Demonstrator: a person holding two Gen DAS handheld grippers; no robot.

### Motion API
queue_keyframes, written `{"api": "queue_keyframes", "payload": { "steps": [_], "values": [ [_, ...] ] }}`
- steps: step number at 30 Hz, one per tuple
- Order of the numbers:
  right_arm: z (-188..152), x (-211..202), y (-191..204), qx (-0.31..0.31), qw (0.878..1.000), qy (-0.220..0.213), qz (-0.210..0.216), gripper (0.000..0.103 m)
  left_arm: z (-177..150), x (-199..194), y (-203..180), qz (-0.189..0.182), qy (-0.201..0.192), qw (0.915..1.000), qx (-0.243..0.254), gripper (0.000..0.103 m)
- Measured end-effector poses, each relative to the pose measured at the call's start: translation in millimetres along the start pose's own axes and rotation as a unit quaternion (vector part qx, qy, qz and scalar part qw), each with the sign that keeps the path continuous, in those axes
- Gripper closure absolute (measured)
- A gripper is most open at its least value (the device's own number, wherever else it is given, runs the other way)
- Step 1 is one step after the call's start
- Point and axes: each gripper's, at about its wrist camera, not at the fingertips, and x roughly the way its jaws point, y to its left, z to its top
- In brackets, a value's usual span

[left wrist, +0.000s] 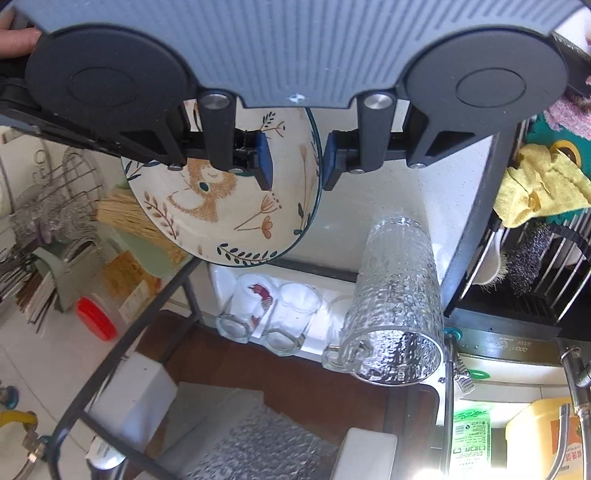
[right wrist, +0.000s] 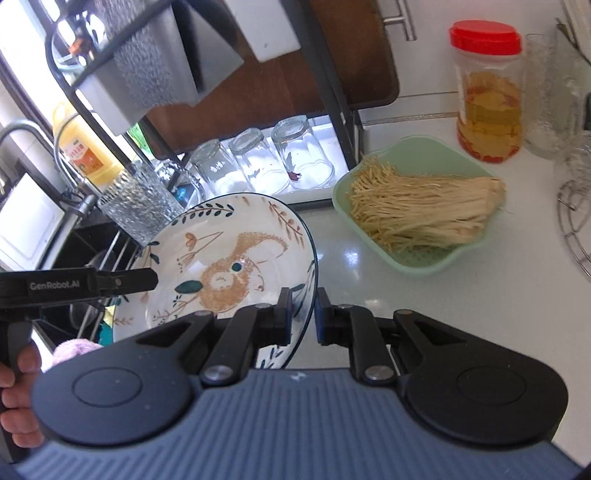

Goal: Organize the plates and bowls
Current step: 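Lift the bird-pattern plate and carry it over the plate stack, then lower the bird-pattern plate onto the grey-leaf plate with both grippers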

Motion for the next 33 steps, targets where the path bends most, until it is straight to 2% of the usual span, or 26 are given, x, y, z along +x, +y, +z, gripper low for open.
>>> {"api": "queue_keyframes", "payload": {
  "steps": [6,11,17,26,33],
  "values": [
    [-8.5,-40.2,2.3,-0.002,1.000,-0.017,-0.012,0.087,-7.6,-24.4,-14.6,-0.021,-0.004,0.9998,0.002,0.071],
    [-24.0,-61.9,-4.4,-0.005,1.000,-0.029,-0.009,0.088,-23.1,-39.9,-34.4,-0.015,-0.033,0.9990,0.026,0.071],
    [-53.8,-76.1,-22.3,0.015,0.999,-0.021,-0.038,0.088,-45.7,-24.6,-45.4,-0.044,0.008,0.9985,0.033,0.071],
    [-94.0,-90.1,-50.6,0.063,0.996,-0.018,-0.063,0.088,-65.9,-8.6,-74.0,-0.059,0.042,0.9926,0.097,0.072],
    [-110.2,-90.6,-60.4,0.080,0.994,-0.004,-0.076,0.087,-72.6,6.0,-88.0,-0.055,0.061,0.9878,0.132,0.072]
  ]
}}
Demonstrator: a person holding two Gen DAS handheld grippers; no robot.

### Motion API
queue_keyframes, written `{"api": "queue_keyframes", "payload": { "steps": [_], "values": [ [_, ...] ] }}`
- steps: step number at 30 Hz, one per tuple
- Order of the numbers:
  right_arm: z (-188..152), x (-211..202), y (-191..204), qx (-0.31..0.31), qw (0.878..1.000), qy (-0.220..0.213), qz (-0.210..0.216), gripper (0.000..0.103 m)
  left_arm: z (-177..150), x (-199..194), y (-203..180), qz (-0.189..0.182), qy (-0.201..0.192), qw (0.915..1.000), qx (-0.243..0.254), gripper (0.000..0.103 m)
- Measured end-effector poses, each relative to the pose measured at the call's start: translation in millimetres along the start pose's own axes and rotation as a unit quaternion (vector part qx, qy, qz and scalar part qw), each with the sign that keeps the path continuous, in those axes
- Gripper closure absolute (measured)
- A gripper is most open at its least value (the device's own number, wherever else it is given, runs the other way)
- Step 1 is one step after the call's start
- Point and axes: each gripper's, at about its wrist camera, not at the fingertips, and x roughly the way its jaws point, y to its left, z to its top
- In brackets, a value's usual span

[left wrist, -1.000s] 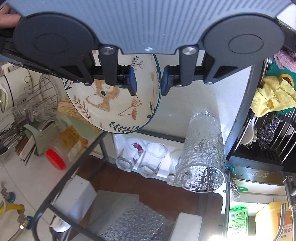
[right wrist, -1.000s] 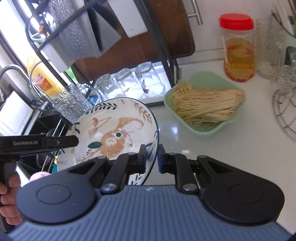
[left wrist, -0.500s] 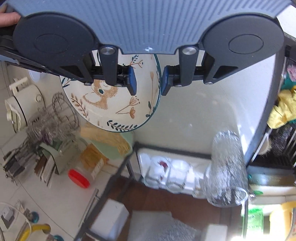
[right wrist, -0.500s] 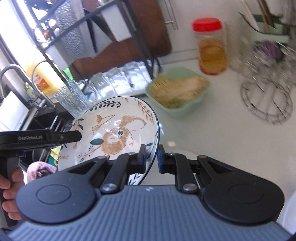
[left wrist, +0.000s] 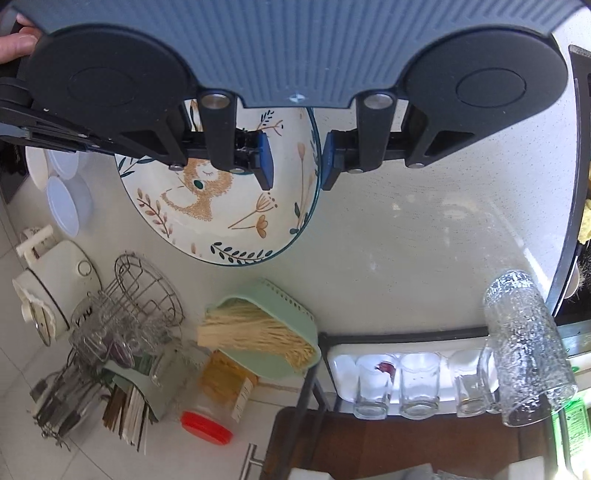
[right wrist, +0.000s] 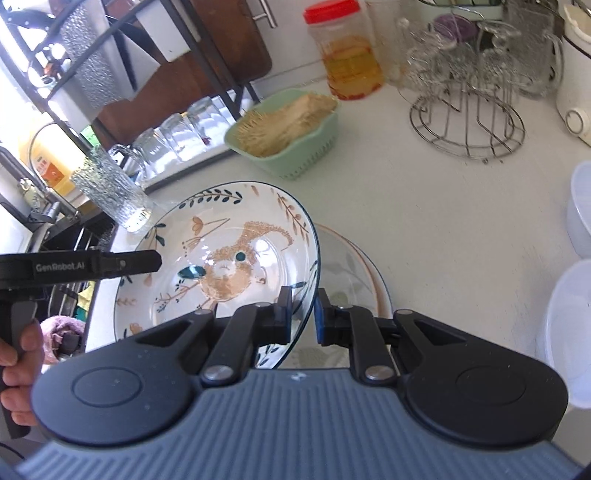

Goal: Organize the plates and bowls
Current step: 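Lower the bird-pattern plate onto the grey-leaf plate with both grippers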

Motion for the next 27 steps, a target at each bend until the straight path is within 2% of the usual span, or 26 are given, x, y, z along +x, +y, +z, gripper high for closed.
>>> {"api": "queue_keyframes", "payload": {
  "steps": [4,8,16,21,27],
  "values": [
    [-7.2,2.5,-5.8,0.010,1.000,0.006,-0.010,0.087,-2.6,10.9,-3.9,-0.001,0.022,0.9996,0.018,0.072],
    [-14.6,4.4,-10.1,0.020,1.000,0.015,-0.015,0.087,-9.1,19.4,-11.1,0.013,0.042,0.9975,0.054,0.072],
    [-22.8,4.3,-16.8,0.040,0.999,0.010,-0.020,0.088,-7.5,29.6,-16.9,0.017,0.057,0.9954,0.075,0.072],
    [-21.0,1.8,-14.1,0.046,0.998,-0.009,-0.036,0.088,-5.2,31.8,-16.1,0.013,0.059,0.9959,0.066,0.072],
    [-19.8,0.5,-8.1,0.014,0.997,-0.019,-0.077,0.088,-0.9,29.2,-15.3,0.010,0.053,0.9972,0.052,0.072]
  ]
}}
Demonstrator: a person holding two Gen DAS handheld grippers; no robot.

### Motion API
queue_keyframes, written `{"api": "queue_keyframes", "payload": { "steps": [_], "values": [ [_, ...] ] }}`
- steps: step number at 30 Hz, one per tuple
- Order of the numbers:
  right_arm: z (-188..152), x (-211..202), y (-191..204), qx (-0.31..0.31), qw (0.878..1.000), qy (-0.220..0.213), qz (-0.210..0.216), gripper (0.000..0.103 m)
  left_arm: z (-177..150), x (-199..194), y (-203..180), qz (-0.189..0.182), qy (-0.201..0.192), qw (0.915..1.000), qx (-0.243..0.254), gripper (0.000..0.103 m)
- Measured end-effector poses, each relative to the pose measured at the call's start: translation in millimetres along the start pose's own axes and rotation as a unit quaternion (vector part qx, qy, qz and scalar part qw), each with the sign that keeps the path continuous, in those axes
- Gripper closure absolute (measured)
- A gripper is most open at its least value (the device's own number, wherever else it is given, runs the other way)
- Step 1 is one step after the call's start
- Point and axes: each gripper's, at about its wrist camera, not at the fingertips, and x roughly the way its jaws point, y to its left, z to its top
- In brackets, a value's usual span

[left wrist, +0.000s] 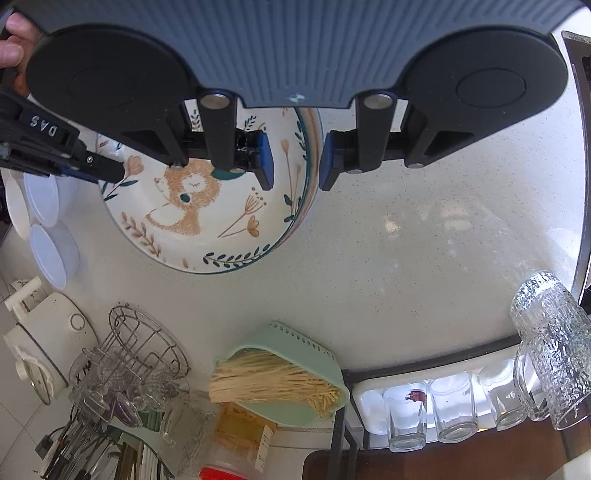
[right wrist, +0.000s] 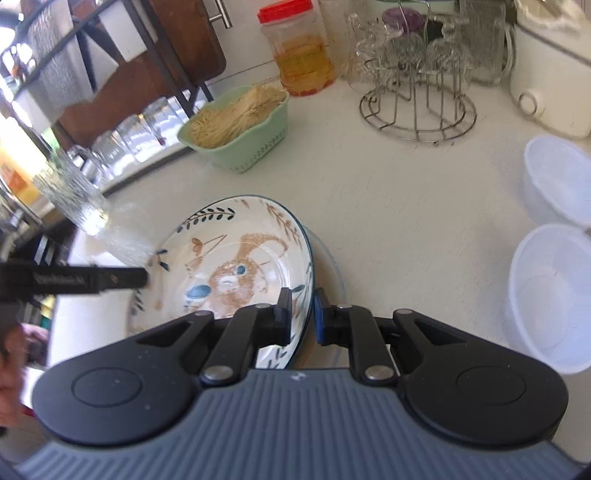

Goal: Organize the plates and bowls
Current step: 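Lower the bird-pattern plate onto the grey-leaf plate with both grippers, then open both grippers and pull back from the bird-pattern plate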

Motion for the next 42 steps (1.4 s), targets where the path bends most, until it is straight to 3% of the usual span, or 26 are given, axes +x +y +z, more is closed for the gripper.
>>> {"api": "queue_keyframes", "payload": {
  "steps": [13,23,33,42],
  "values": [
    [5.1,-14.2,-0.8,-0.034,0.999,-0.037,-0.002,0.088,3.5,-19.3,-15.3,0.012,-0.025,0.9995,-0.013,0.072],
    [19.8,-56.8,-7.8,-0.035,0.995,-0.087,0.026,0.088,3.4,-71.1,-45.2,0.019,-0.079,0.9966,-0.011,0.072],
    [25.1,-109.5,-15.2,-0.061,0.988,-0.128,0.052,0.088,-16.1,-118.2,-72.4,0.036,-0.136,0.9893,-0.037,0.072],
    [16.2,-133.9,-23.6,-0.077,0.985,-0.139,0.068,0.088,-44.2,-136.0,-101.0,0.032,-0.149,0.9868,-0.054,0.072]
  ]
}}
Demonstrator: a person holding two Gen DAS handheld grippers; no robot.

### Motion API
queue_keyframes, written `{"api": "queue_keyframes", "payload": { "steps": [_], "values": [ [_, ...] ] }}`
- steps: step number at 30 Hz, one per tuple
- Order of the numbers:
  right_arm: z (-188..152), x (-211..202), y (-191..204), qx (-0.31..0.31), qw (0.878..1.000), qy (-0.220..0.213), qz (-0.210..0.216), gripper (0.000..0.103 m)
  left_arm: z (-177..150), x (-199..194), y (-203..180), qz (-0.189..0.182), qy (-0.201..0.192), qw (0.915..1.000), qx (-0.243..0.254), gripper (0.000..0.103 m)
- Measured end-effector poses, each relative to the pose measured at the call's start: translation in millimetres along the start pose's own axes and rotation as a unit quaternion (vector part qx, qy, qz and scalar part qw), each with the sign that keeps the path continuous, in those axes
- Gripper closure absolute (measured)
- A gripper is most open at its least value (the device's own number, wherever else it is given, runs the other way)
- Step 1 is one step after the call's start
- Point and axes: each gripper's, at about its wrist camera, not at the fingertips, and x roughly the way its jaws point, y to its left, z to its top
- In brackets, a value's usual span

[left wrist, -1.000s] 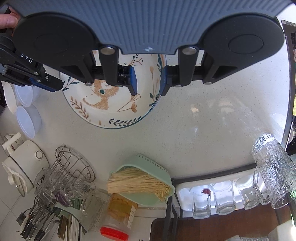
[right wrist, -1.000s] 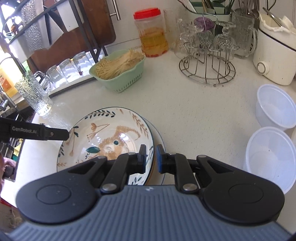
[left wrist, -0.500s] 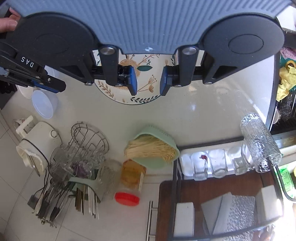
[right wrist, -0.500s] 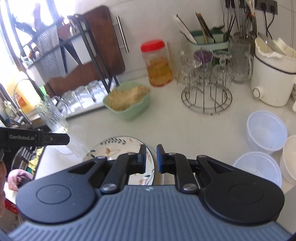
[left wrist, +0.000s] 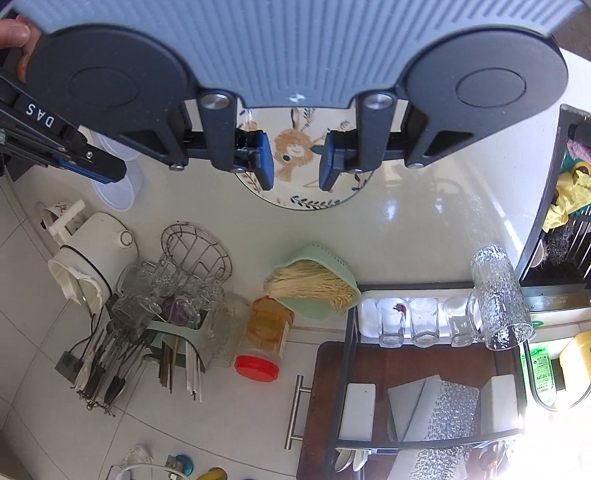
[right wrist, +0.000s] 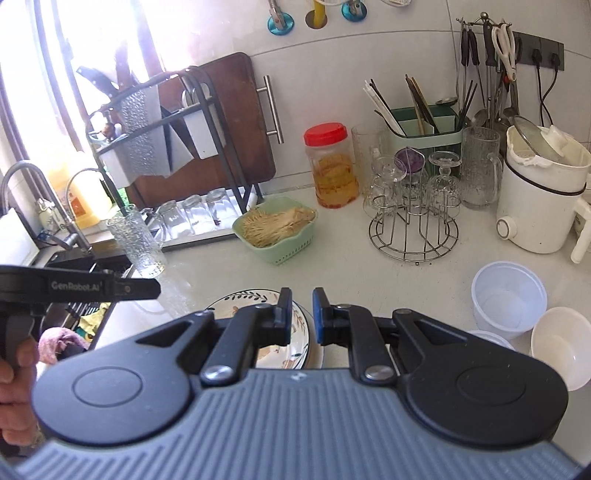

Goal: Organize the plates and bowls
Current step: 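Open both grippers and pull back from the bird-pattern plate, then move both grippers to a translucent plastic bowl and close on its rim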

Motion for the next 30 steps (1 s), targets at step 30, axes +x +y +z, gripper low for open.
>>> {"api": "queue_keyframes", "payload": {
  "steps": [30],
  "values": [
    [-33.9,-39.4,15.7,0.036,0.996,0.014,-0.084,0.088,-21.9,-7.6,7.5,-0.061,0.022,0.9975,0.028,0.072]
  ]
}}
